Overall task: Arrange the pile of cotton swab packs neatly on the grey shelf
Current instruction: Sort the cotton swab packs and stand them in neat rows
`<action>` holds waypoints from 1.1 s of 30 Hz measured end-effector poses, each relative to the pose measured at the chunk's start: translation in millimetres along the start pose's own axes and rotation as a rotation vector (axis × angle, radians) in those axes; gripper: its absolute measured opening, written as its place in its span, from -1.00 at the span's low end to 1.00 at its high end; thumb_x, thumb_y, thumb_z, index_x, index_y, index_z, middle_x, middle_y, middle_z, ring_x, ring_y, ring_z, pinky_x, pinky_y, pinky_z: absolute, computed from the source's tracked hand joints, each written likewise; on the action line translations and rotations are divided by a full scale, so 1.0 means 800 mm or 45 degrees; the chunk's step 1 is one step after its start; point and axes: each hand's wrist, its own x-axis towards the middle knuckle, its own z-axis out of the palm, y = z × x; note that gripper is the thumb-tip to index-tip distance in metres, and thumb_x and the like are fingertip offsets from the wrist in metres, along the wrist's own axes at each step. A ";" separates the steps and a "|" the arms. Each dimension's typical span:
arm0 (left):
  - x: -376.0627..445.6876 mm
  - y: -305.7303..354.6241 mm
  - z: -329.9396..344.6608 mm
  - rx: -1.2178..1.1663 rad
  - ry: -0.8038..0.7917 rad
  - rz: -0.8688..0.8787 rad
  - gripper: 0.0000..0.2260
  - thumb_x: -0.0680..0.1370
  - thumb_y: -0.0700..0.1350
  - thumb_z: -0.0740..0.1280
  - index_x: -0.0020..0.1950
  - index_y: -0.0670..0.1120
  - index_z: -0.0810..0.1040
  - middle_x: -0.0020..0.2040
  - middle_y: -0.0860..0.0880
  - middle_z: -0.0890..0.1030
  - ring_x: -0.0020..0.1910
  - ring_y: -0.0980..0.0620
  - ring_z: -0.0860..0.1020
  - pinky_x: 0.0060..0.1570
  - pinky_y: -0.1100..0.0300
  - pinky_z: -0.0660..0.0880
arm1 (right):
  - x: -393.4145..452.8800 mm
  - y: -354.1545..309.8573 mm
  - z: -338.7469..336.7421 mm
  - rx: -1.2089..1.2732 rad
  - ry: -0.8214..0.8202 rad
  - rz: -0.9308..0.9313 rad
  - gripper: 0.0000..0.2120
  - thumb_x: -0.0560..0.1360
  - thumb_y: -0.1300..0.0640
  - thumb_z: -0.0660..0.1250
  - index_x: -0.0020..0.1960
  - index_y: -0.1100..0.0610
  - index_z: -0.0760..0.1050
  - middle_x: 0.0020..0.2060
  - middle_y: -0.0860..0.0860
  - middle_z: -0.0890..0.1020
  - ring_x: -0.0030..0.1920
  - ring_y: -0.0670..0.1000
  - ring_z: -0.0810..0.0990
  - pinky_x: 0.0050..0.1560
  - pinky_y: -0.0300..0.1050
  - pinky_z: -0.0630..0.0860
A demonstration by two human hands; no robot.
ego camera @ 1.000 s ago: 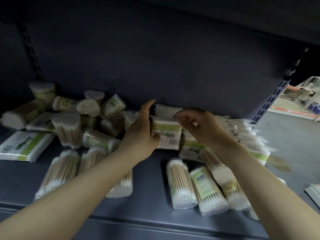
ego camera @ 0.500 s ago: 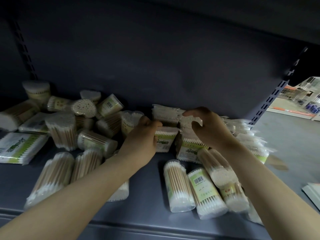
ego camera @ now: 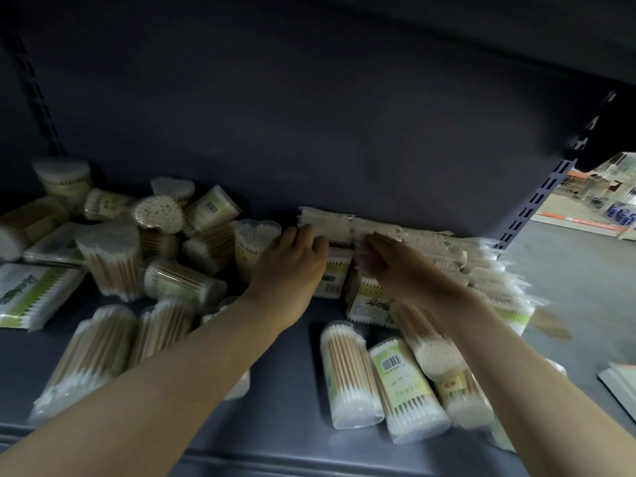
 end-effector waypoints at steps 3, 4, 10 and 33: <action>0.005 0.004 0.005 0.035 -0.077 -0.024 -0.66 0.45 -0.27 0.32 0.20 -0.19 0.38 0.19 -0.16 0.39 0.16 -0.13 0.40 0.07 0.13 0.41 | 0.003 0.003 0.002 0.007 -0.003 -0.016 -0.76 0.58 0.19 0.12 0.19 0.26 0.41 0.13 0.12 0.51 0.17 0.10 0.46 0.16 -0.10 0.35; 0.007 0.003 0.006 0.026 -0.093 -0.040 -0.66 0.49 -0.27 0.25 0.26 -0.17 0.33 0.24 -0.15 0.34 0.21 -0.12 0.35 0.12 0.14 0.37 | 0.004 0.003 0.002 -0.001 0.000 -0.024 -0.76 0.59 0.18 0.12 0.19 0.26 0.41 0.13 0.13 0.51 0.17 0.09 0.46 0.16 -0.10 0.35; 0.012 0.004 0.012 0.029 -0.118 -0.054 -0.61 0.50 -0.31 0.20 0.31 -0.15 0.25 0.28 -0.15 0.28 0.24 -0.13 0.31 0.11 0.13 0.35 | 0.005 0.000 0.004 -0.061 0.024 -0.054 -0.69 0.59 0.19 0.09 0.30 0.26 0.34 0.25 0.14 0.44 0.28 0.13 0.39 0.24 -0.15 0.25; -0.010 -0.020 0.006 0.052 0.142 -0.052 -0.43 0.07 -0.16 0.57 0.04 -0.26 0.60 -0.13 -0.19 0.57 -0.21 -0.19 0.56 -0.24 0.05 0.53 | -0.005 -0.018 -0.017 0.076 0.300 -0.053 -0.51 0.42 0.40 0.18 0.31 0.08 0.41 0.33 0.04 0.38 0.31 0.04 0.37 0.11 -0.29 0.25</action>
